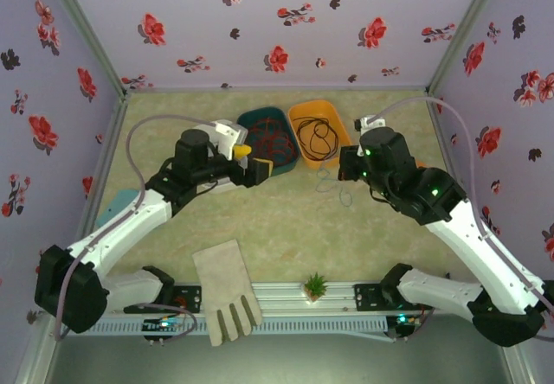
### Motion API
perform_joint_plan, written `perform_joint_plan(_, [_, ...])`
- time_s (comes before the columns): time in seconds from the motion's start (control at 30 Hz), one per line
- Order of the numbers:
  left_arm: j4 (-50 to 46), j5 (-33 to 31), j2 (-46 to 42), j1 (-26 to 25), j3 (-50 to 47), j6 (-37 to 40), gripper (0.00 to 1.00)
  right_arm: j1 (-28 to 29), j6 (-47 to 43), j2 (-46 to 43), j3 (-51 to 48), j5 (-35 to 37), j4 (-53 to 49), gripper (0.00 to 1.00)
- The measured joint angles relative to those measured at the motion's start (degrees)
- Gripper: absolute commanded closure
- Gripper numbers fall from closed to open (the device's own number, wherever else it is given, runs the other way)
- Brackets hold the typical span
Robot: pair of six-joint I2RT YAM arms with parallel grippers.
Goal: Untangle the cables
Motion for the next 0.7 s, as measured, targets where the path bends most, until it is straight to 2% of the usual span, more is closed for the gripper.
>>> perform_joint_plan(0.4, [22.2, 5.9, 6.4, -2.7, -6.7, 1.6, 0.02, 0.0, -2.5, 3.9, 5.6, -2.3, 3.8, 1.00])
perform_joint_plan(0.53, [25.5, 7.5, 9.0, -4.7, -6.7, 2.8, 0.06, 0.0, -2.6, 4.9, 6.5, -3.7, 4.6, 1.00])
perform_joint_plan(0.7, [25.7, 8.3, 12.7, -7.7, -6.3, 5.7, 0.08, 0.0, -2.4, 4.9, 7.0, -4.8, 5.6, 1.00])
